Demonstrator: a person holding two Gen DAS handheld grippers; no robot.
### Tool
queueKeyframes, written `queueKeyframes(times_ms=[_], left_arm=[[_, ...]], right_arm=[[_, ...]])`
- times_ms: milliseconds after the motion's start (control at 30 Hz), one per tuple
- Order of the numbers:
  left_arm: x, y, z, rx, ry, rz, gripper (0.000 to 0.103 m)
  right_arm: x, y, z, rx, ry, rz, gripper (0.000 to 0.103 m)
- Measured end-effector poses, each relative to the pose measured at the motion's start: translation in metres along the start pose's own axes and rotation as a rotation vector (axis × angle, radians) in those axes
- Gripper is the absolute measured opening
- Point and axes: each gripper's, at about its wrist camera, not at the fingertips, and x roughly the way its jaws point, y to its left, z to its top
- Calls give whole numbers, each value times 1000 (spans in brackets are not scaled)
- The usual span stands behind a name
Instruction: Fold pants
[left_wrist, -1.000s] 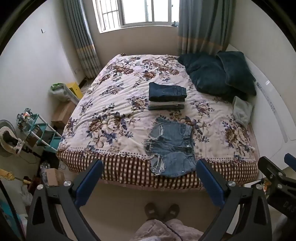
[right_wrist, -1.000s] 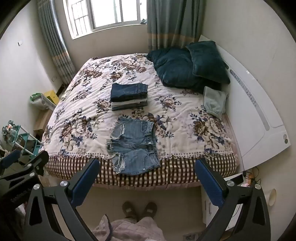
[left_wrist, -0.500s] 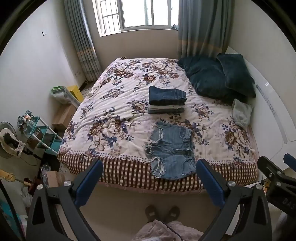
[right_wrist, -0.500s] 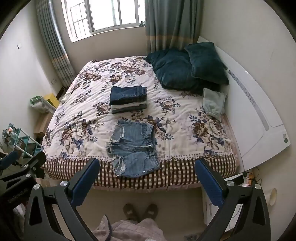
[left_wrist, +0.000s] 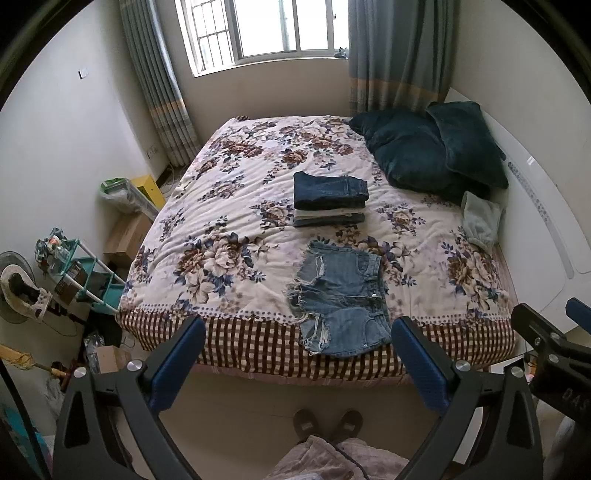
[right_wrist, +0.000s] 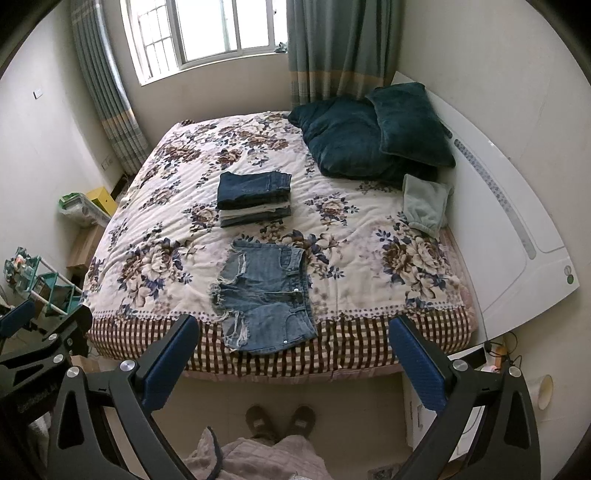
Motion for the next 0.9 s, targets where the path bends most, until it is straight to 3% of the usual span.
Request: queueKeyframes(times_ms=[900], left_arm=[[-3, -6, 2, 8, -7, 8, 103]], right_arm=[[-6, -11, 4, 10, -3, 6, 103]])
